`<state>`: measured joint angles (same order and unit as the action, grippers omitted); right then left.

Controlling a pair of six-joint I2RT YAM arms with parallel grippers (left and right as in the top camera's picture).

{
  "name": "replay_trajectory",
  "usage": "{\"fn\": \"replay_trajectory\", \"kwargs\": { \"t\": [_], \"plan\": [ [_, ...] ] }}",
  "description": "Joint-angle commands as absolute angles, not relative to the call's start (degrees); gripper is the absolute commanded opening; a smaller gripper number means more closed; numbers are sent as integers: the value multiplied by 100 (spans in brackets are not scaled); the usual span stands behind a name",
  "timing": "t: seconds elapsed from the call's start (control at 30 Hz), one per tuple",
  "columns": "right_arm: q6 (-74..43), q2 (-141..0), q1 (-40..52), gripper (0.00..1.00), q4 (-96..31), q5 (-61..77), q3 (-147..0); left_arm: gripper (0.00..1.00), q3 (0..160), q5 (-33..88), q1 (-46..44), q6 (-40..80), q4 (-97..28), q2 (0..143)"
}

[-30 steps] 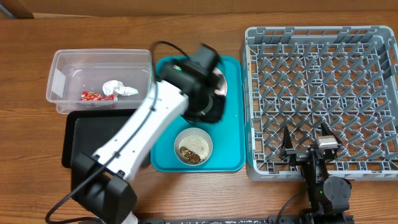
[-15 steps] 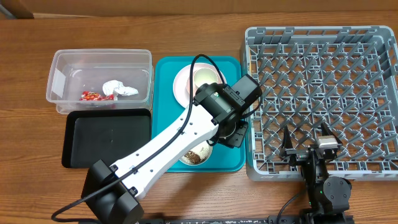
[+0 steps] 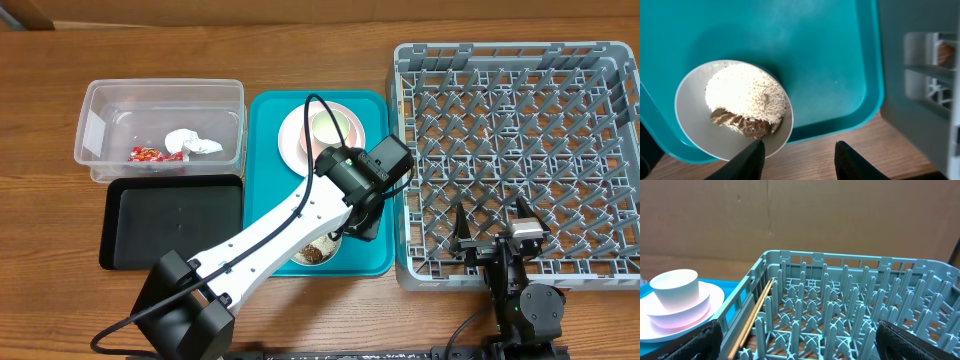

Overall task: Sort waste into correct bins and load items into the dishwasher
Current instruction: 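Reach the left gripper to the white bowl of rice and grasp its rim, then lift the bowl with the left gripper and carry it over the black tray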

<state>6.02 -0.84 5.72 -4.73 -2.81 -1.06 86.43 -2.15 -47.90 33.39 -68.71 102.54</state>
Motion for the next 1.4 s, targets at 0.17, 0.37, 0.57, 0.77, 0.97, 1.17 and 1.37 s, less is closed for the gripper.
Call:
{"fn": "replay_trajectory", "kwargs": {
  "t": [0.17,0.37,0.57,0.77,0.97,1.17,1.37],
  "plan": [
    [602,-16,604,100,-445,-270,-45,47,7983,-314,-4748,3538,-6383,10125],
    [602,-16,604,100,-445,-270,-45,46,7461,-316,-4748,3538,-5765,10125],
    [602,-16,604,100,-445,-270,-45,47,7129,-360,-4748,3538,-5349,10125],
    [604,-16,604,100,-445,-270,-45,49,6836,-360,-4748,3535,-5085,10125],
    [602,-16,604,100,-445,-270,-45,49,6591,-362,-4748,3535,-4790,10125],
    [602,-16,604,100,-445,-270,-45,47,6420,-362,-4748,3535,-4552,10125],
    [602,-16,604,100,-445,-270,-45,39,6420,-469,-4748,3538,-4532,10125]
  ]
}}
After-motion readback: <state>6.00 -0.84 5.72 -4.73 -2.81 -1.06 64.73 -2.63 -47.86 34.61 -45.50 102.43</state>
